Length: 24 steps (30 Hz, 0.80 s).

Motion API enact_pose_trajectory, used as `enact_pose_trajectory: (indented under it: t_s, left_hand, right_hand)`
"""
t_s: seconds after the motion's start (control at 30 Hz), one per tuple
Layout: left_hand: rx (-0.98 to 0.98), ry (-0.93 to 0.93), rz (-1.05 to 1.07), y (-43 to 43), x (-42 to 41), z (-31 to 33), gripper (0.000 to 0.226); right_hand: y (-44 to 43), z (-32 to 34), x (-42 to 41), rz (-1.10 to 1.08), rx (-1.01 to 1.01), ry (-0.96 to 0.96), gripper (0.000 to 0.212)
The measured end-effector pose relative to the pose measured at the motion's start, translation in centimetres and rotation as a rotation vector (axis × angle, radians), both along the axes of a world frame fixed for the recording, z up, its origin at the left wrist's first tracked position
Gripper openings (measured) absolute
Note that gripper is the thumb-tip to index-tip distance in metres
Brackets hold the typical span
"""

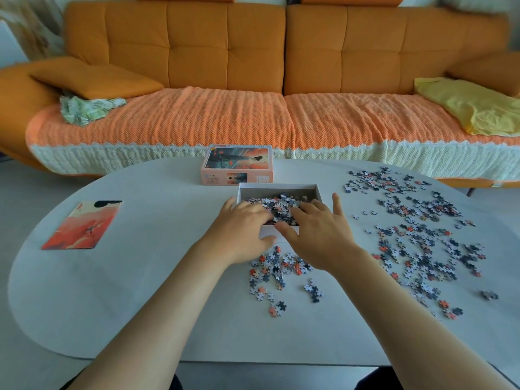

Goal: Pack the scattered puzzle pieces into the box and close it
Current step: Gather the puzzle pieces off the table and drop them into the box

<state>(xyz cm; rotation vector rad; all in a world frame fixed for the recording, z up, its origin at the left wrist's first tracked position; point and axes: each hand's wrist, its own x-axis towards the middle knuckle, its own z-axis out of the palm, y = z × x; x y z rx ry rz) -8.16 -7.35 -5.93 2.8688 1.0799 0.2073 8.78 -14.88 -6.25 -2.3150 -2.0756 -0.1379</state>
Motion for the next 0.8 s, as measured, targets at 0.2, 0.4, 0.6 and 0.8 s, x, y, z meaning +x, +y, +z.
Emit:
enact_pose_trajectory:
  t_s: [0.2, 0.4, 0.6, 0.8]
  left_hand:
    - [-0.071, -0.01, -0.007, 0.0, -0.3, -0.2, 0.068]
    - [0.134, -0.441, -0.116, -1.8, -0.7, 0.9, 0.019]
    - [-0.177, -0.313, -0.11, -5.2, -1.0, -0.2, 0.021]
    - [-0.245, -0.025, -0.117, -7.2, -1.7, -2.2, 0.082]
  right_hand:
    - [-0.1, 0.7, 0.2, 0.046, -0.018, 0.155, 0.062]
    - [-1.2, 1.7, 0.5, 0.26, 0.34, 0.287, 0.029]
    - [-4.1, 1.6, -0.4, 0.241, 0.057, 0.307, 0.03]
    - [-5.9, 0.6, -0.1, 0.134, -0.117, 0.395, 0.042]
